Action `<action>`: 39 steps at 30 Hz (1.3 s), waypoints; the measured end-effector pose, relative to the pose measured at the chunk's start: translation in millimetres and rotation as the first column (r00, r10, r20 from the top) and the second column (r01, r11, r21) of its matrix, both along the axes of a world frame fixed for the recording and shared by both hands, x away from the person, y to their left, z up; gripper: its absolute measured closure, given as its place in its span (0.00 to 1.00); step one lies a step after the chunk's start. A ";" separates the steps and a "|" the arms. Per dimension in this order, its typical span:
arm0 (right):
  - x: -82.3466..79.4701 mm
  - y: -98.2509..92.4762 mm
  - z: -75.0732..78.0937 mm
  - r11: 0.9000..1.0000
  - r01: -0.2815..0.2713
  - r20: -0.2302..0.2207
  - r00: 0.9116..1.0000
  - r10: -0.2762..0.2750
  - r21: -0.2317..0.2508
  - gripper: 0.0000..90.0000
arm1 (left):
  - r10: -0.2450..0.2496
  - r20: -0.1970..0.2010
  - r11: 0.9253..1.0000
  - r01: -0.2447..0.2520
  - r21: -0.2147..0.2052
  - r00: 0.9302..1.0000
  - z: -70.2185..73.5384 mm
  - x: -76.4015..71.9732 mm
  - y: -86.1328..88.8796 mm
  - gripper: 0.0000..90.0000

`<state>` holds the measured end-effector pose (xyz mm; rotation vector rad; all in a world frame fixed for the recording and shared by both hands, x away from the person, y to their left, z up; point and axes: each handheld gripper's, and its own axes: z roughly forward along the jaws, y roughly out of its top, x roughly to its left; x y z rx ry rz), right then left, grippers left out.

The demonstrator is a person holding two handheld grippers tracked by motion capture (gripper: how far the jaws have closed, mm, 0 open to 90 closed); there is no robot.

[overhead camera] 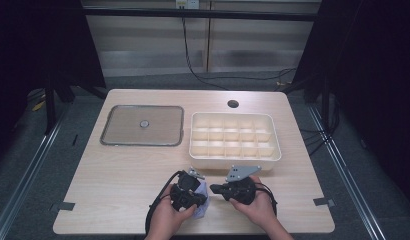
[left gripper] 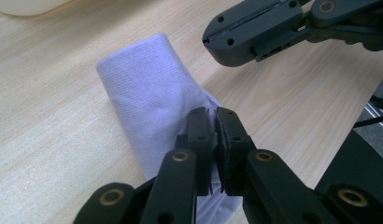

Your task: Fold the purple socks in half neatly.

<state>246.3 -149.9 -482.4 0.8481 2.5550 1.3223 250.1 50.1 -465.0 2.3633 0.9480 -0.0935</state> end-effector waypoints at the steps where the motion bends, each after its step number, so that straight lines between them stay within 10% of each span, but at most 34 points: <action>1: 0.4 1.1 1.4 1.000 -0.004 0.005 1.000 0.004 -0.003 1.00 | 0.002 -0.001 1.000 -0.002 -0.001 1.000 0.0 -0.1 -0.1 0.95; 21: 13.0 30.8 16.7 0.998 -0.053 0.032 0.998 0.054 -0.027 1.00 | 0.029 -0.004 0.999 -0.029 -0.033 1.000 -1.3 -2.4 1.8 0.94; 39: 28.4 36.3 -10.4 0.998 -0.034 -0.034 0.999 0.033 -0.053 1.00 | 0.024 0.026 1.000 -0.023 -0.014 0.999 -0.8 -5.3 1.2 0.94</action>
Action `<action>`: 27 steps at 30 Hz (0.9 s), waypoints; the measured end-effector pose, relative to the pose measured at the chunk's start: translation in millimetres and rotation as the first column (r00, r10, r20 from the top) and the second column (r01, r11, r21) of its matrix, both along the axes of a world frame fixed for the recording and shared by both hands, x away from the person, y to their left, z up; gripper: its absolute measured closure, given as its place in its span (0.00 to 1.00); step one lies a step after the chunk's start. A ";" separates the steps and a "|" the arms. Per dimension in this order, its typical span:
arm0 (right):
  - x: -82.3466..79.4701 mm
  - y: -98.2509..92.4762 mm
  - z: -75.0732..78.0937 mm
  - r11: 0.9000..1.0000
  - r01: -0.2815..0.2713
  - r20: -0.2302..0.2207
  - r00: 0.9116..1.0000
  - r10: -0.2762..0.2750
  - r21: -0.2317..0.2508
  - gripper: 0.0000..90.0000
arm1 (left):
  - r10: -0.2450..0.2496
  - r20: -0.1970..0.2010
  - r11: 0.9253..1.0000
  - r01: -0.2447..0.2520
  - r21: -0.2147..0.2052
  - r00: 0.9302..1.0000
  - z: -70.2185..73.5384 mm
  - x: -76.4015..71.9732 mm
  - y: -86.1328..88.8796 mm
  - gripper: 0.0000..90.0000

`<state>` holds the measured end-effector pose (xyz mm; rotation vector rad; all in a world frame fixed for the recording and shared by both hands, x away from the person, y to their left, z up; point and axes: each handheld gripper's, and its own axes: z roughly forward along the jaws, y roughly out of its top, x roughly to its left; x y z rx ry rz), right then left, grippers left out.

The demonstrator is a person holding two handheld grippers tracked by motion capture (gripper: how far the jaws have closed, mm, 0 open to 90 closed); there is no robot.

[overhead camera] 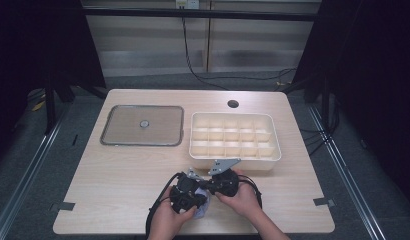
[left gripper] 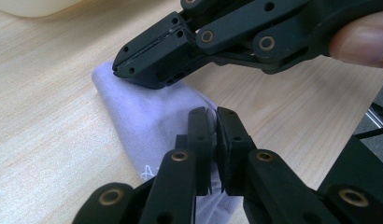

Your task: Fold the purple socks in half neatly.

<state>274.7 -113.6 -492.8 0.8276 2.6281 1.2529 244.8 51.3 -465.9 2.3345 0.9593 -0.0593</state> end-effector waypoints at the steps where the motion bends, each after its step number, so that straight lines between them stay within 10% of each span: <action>1: 0.1 -0.4 -0.5 1.000 0.002 0.002 1.000 -0.002 0.001 1.00 | 0.001 -0.001 1.000 -0.001 -0.002 1.000 0.1 -0.1 0.0 0.94; 27: -2.6 -3.6 -1.7 1.000 0.002 0.002 1.000 -0.002 0.007 1.00 | -0.016 -0.052 1.000 0.015 -0.014 0.999 18.5 4.6 9.9 0.83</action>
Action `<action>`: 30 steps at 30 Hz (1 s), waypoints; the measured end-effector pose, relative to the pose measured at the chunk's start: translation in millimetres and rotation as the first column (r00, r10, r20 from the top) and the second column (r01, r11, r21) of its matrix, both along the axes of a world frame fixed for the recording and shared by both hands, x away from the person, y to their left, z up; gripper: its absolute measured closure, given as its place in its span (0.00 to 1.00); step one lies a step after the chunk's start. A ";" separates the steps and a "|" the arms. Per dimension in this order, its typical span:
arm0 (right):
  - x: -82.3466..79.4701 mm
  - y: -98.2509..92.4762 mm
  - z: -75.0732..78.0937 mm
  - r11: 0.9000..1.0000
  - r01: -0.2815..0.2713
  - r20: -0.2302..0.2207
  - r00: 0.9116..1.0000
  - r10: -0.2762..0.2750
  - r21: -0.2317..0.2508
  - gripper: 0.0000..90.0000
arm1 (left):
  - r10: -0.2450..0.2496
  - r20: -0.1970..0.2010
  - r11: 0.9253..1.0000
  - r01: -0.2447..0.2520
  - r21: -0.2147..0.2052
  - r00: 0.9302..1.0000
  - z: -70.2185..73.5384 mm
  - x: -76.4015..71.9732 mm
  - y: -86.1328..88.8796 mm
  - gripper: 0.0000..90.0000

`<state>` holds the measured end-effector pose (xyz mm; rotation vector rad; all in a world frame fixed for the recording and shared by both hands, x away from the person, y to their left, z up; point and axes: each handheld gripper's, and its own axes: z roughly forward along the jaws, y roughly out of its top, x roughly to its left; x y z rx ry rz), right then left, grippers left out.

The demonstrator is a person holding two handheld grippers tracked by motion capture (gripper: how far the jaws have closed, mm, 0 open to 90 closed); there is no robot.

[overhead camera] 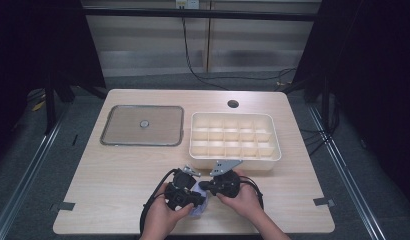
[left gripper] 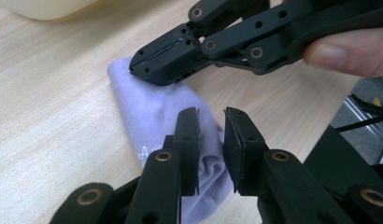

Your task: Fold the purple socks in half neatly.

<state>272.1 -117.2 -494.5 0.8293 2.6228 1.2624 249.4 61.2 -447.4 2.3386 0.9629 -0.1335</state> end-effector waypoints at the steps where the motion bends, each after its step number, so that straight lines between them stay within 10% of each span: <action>1: -0.1 -0.1 0.0 1.000 0.000 0.000 1.000 0.000 0.000 1.00 | 0.005 0.000 1.000 -0.005 -0.010 1.000 2.1 0.3 0.7 0.83; 9: -0.1 0.0 0.0 1.000 -0.004 0.004 1.000 0.004 0.000 1.00 | 0.026 -0.003 0.999 -0.026 -0.031 1.000 15.6 8.5 10.5 0.86; 23: -1.5 -0.5 -0.5 1.000 -0.006 0.005 1.000 0.006 -0.006 1.00 | 0.060 -0.040 0.998 -0.058 0.038 0.997 -17.7 16.1 4.9 1.00; 30: -2.2 -0.1 -0.3 1.000 -0.004 0.013 1.000 0.004 -0.014 1.00 | 0.057 -0.040 0.998 -0.056 0.009 0.998 -7.9 12.0 6.0 1.00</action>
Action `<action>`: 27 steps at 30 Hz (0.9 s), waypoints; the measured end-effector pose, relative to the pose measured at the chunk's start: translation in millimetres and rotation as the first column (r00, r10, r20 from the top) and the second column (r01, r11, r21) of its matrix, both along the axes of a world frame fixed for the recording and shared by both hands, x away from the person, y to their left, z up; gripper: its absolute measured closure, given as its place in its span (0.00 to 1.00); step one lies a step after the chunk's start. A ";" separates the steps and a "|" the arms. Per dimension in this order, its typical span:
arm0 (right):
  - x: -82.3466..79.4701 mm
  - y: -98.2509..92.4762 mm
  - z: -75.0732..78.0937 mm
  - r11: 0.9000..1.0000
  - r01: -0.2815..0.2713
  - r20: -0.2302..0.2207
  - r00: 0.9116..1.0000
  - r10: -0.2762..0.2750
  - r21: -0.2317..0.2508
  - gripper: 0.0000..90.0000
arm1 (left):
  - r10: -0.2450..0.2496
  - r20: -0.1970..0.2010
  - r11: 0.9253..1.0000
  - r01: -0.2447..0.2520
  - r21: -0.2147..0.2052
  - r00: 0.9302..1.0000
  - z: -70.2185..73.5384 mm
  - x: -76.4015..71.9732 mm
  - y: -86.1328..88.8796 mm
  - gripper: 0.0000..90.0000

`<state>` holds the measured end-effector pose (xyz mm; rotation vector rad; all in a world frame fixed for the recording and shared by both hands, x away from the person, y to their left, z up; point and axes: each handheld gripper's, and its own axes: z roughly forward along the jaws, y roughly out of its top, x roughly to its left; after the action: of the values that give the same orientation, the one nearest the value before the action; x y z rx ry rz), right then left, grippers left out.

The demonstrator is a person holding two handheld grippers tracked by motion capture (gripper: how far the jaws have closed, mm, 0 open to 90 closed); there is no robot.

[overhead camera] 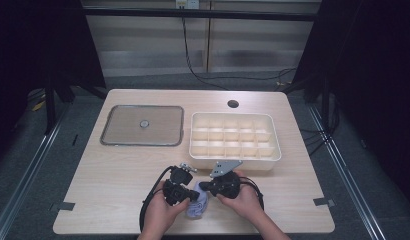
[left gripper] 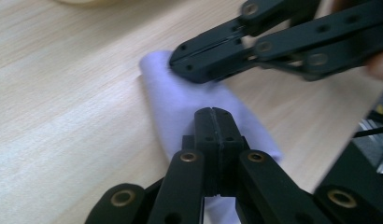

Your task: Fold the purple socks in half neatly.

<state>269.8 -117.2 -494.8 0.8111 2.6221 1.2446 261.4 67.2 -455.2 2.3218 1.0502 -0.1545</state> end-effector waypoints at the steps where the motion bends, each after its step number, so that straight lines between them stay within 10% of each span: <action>1: -0.2 -0.2 -0.1 1.000 0.003 -0.002 1.000 -0.003 0.001 1.00 | 0.000 0.003 1.000 0.000 -0.005 1.000 1.5 -1.4 -0.3 1.00; 27: 0.4 -2.1 -1.5 1.000 0.005 -0.005 1.000 -0.005 0.007 1.00 | -0.053 0.005 0.999 0.053 0.000 0.999 -10.4 -18.7 -16.0 1.00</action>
<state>270.3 -119.3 -496.3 0.8231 2.6192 1.2530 242.7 51.1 -465.6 2.3498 0.9868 -0.1694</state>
